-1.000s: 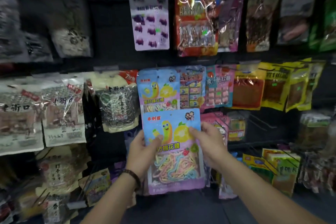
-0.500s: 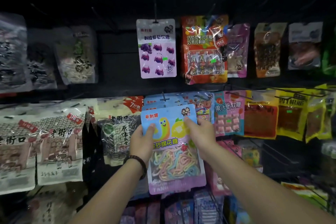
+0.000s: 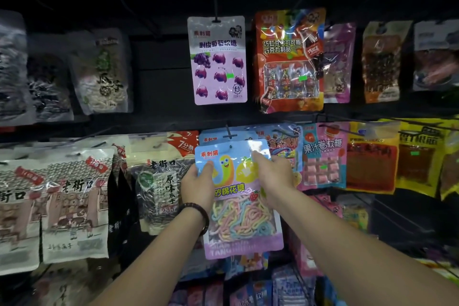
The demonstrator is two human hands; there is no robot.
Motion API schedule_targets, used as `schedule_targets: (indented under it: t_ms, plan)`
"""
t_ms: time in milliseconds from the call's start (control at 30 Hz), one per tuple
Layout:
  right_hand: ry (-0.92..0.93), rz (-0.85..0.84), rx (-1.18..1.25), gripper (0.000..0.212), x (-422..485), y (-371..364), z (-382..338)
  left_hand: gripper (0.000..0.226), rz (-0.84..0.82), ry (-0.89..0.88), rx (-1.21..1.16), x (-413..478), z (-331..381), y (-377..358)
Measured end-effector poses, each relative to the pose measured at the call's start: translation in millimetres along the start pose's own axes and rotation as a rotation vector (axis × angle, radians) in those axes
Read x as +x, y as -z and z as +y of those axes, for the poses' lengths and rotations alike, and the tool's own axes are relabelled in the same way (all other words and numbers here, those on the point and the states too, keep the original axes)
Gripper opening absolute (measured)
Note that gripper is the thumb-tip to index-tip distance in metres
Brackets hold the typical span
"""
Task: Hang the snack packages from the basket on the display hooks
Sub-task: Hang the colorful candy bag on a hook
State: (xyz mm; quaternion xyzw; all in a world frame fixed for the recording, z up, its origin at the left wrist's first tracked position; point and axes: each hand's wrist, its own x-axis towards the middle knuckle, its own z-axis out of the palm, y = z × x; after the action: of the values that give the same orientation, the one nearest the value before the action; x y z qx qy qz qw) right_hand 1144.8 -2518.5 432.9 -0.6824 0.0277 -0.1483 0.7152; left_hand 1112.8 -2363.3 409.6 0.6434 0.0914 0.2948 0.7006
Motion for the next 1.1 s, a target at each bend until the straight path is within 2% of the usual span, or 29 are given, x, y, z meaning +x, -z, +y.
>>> schedule_targets:
  t_ms: [200, 367, 467, 600, 733, 800, 933, 1000, 1100]
  plan:
    - [0.025, 0.024, -0.154, 0.053, 12, -4, 1, 0.022, 0.029, -0.009, 0.104, 11, 0, -3]
    - [0.062, -0.060, -0.400, 0.037, 15, -3, 2, 0.035, 0.031, -0.014, 0.242, 21, -6, -5]
    - [0.063, -0.106, -0.500, 0.041, 13, 6, 5, 0.038, 0.064, 0.005, 0.244, 17, -8, -10]
    - [0.089, -0.145, -0.648, 0.042, 1, 27, 5, 0.032, 0.071, 0.000, 0.286, 2, -9, -8]
    - [0.124, -0.203, -0.708, 0.045, -23, 52, 17, 0.061, 0.086, -0.045, 0.508, -28, -24, 9]
    - [0.135, -0.256, -0.755, 0.042, -43, 66, 30, 0.063, 0.082, -0.151, 0.618, -57, -36, 22]
    - [0.128, -0.346, -0.842, 0.021, -90, 99, 76, 0.036, -0.130, -0.394, 0.734, -122, -80, 57]
    - [0.109, -0.396, -0.895, 0.014, -116, 115, 110, 0.023, -0.281, -0.419, 0.776, -155, -112, 76]
    - [0.064, -0.467, -0.945, 0.017, -152, 137, 164, 0.013, -0.471, -0.403, 0.843, -200, -163, 100]
